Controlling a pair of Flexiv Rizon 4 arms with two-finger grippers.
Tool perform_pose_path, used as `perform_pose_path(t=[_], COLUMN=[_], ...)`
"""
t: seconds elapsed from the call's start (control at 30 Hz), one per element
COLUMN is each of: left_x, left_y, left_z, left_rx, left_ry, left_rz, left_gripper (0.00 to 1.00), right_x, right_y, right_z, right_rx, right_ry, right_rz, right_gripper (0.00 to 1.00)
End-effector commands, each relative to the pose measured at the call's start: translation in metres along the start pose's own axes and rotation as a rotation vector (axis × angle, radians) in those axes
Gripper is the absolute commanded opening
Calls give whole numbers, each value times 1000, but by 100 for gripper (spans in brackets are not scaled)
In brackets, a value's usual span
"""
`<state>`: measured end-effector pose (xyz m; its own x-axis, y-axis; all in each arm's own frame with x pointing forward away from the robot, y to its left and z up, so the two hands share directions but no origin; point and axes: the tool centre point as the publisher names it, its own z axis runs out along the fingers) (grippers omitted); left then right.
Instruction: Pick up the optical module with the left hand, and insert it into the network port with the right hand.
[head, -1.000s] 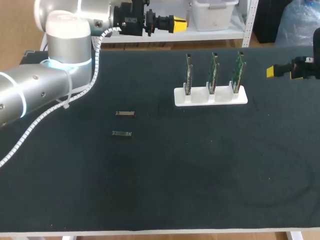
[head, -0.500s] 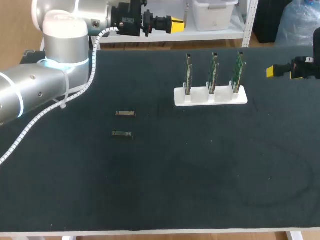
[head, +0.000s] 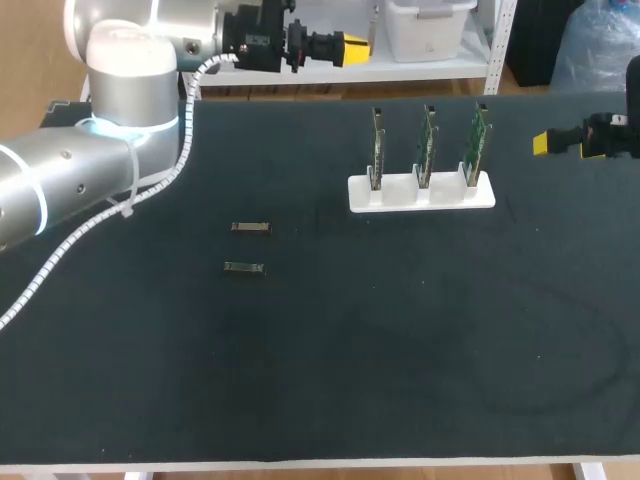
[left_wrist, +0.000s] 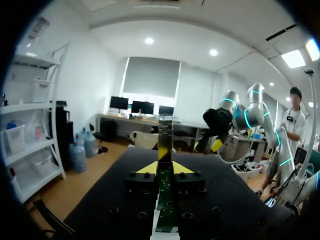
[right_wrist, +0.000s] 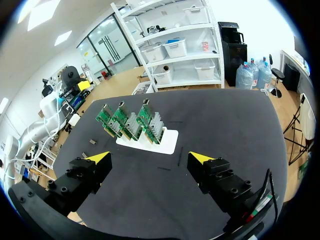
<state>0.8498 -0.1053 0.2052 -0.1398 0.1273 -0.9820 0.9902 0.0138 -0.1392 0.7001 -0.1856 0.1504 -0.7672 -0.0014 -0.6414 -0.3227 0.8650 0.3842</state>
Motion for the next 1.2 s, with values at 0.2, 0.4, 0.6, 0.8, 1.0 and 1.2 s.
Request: perform_pose_path(t=[0.2, 0.4, 0.6, 0.8, 1.0, 1.2], left_x=[0, 0, 0, 0, 0, 0], left_y=[-3, -3, -3, -3, -3, -3], left_z=[-1, -1, -1, -1, -1, -1], left_rx=[-7, -7, -7, -7, -7, -7], left_ry=[0, 0, 0, 0, 0, 0], left_rz=[0, 0, 0, 0, 0, 0], left_gripper=[0, 0, 0, 0, 0, 0], right_x=[0, 0, 0, 0, -8, -27], right_y=[1, 1, 1, 6, 10, 1], right_z=[0, 0, 0, 1, 6, -3], right_rx=[4, 4, 4, 4, -50, -183], right_ry=[-1, -1, -1, 5, 41, 89], right_rz=[1, 1, 1, -20, -118, -281], right_gripper=[100, 100, 100, 100, 100, 100])
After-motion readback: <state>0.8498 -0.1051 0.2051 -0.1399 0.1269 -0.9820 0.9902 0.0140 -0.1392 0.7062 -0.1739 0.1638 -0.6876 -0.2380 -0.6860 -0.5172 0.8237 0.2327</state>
